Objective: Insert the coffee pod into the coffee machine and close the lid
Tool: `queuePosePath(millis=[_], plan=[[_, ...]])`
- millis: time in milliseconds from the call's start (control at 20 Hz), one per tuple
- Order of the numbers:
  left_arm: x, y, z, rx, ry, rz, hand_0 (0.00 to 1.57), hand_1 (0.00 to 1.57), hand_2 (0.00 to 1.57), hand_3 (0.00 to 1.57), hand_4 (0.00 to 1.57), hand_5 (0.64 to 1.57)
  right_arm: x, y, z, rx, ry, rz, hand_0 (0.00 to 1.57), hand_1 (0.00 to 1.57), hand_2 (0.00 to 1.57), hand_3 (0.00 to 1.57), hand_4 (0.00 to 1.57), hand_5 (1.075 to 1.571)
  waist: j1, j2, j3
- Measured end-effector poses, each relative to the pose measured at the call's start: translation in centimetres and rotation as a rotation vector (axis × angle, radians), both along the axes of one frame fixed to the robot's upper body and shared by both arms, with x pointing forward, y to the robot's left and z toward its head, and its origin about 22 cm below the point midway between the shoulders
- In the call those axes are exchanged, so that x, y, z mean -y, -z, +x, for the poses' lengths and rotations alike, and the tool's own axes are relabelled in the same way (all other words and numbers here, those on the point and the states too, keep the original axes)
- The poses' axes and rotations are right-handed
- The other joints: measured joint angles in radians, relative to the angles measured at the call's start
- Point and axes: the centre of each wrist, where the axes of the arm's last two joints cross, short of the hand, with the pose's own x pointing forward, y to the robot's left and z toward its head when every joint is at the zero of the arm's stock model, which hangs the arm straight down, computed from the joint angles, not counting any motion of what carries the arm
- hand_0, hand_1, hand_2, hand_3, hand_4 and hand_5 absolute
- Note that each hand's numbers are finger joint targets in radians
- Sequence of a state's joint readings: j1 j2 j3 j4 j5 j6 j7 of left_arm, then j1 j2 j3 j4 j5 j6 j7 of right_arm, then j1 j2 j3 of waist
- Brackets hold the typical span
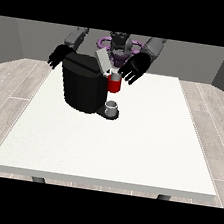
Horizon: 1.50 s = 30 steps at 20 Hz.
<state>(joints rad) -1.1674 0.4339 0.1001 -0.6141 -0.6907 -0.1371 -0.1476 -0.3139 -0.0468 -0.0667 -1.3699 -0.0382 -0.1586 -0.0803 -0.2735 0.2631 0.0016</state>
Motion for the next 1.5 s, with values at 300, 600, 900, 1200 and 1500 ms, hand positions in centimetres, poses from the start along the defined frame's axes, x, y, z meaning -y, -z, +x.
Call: queuePosePath(millis=[300,600,900,1200,1500], plan=[[-0.9,-0.9,-0.1,0.009,0.016,0.049,0.00,0.00,0.00,0.00,0.00,1.571,-0.1,-0.3,0.1,0.009,-0.007,0.004,0.00,0.00,0.00,0.00,0.35,1.571,-0.012,0.014,0.0010],[-0.1,-0.9,0.0,-0.026,0.028,0.099,0.00,0.00,0.00,0.00,0.00,1.571,-0.6,0.0,0.3,-0.005,0.014,-0.002,0.00,0.00,0.00,0.00,0.38,1.571,0.005,0.000,0.0006],[-0.6,0.0,-0.1,-0.053,0.038,0.118,0.00,0.00,0.00,0.00,0.00,1.571,-0.4,0.6,0.0,-0.021,0.029,-0.001,0.00,0.00,0.00,0.00,0.39,1.571,0.018,-0.027,-0.0010],[-0.1,2.1,-0.3,-0.094,0.044,0.120,0.00,0.00,0.00,0.00,0.00,1.571,0.2,1.7,-0.6,-0.057,0.038,0.016,0.00,0.00,0.00,0.00,0.43,1.571,0.038,-0.082,-0.0011],[0.6,5.2,-0.6,-0.160,0.059,-0.004,0.00,0.00,0.00,0.00,0.00,1.571,1.4,3.3,-1.9,-0.106,0.069,0.034,0.00,0.00,0.00,0.00,0.40,1.571,0.077,-0.172,-0.0015]])
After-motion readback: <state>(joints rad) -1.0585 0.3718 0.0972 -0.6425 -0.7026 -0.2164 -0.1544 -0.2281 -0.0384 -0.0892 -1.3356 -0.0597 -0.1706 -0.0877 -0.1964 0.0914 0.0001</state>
